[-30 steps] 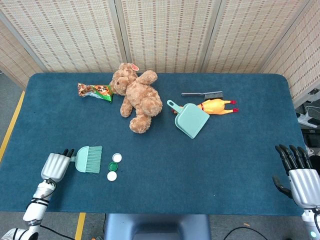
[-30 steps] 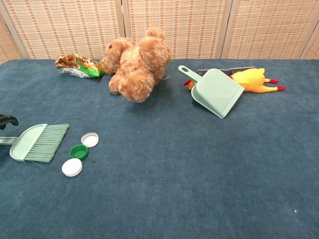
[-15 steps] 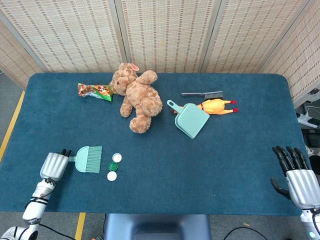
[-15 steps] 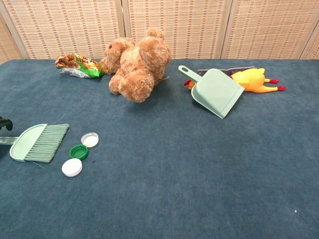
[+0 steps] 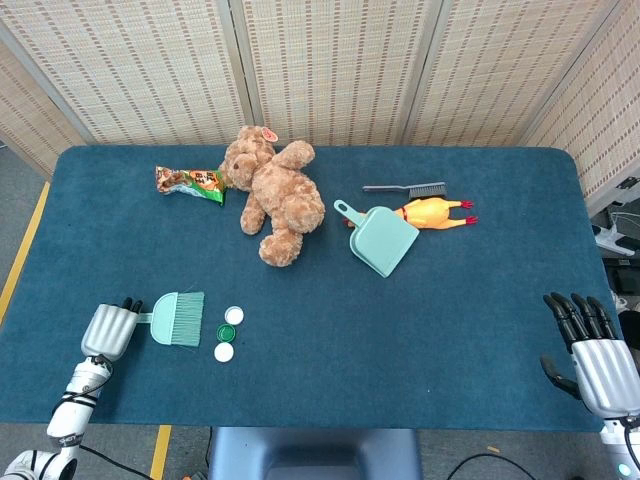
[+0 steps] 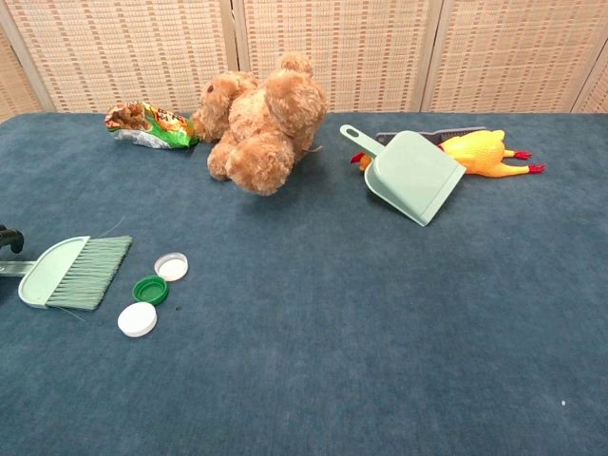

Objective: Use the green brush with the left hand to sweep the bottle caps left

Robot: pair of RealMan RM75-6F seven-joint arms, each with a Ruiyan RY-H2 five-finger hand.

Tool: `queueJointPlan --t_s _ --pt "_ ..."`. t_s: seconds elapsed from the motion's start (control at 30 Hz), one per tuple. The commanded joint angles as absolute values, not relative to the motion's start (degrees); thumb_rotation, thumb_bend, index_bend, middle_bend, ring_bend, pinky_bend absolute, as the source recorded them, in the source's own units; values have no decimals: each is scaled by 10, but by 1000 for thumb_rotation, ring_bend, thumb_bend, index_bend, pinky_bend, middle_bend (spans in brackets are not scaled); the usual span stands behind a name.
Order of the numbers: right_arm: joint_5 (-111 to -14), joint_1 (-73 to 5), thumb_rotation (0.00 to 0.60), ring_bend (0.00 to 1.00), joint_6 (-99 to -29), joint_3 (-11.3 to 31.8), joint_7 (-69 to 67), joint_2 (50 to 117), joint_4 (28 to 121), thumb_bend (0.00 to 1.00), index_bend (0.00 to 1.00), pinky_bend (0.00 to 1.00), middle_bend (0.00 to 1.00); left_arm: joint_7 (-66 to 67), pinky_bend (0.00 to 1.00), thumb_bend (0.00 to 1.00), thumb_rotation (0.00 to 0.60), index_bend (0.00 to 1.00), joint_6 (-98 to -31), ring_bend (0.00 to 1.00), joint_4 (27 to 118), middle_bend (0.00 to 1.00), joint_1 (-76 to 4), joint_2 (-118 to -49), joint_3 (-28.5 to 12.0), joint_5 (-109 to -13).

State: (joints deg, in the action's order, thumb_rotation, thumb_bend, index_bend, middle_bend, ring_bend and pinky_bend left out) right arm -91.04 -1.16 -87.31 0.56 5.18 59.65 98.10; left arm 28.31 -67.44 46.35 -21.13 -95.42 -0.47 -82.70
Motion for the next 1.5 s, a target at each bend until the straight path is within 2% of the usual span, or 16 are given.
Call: queueJointPlan --t_s 0.03,0.93,1.0,1.17,1.5 --pt "-910 -12 600 0 -872 5 51 596 981 259 0 0 62 280 765 412 600 324 -675 680 454 392 -211 -960 -3 -830" --pt "-910 -14 600 0 -863 2 49 595 984 259 0 0 62 251 772 411 600 418 -677 684 370 484 -214 -1001 3 -847" --pt "-909 -14 600 0 -862 2 49 595 984 259 0 0 62 246 779 409 600 440 -683 691 360 519 -213 -1005 3 -850" --pt "-908 -14 600 0 -861 2 49 595 983 259 0 0 62 219 821 405 600 586 -714 730 327 690 -212 -1020 6 -865" --pt "-909 -16 600 0 -856 0 52 597 983 259 0 0 62 172 851 481 600 814 -798 766 292 899 -206 -1032 8 -894"
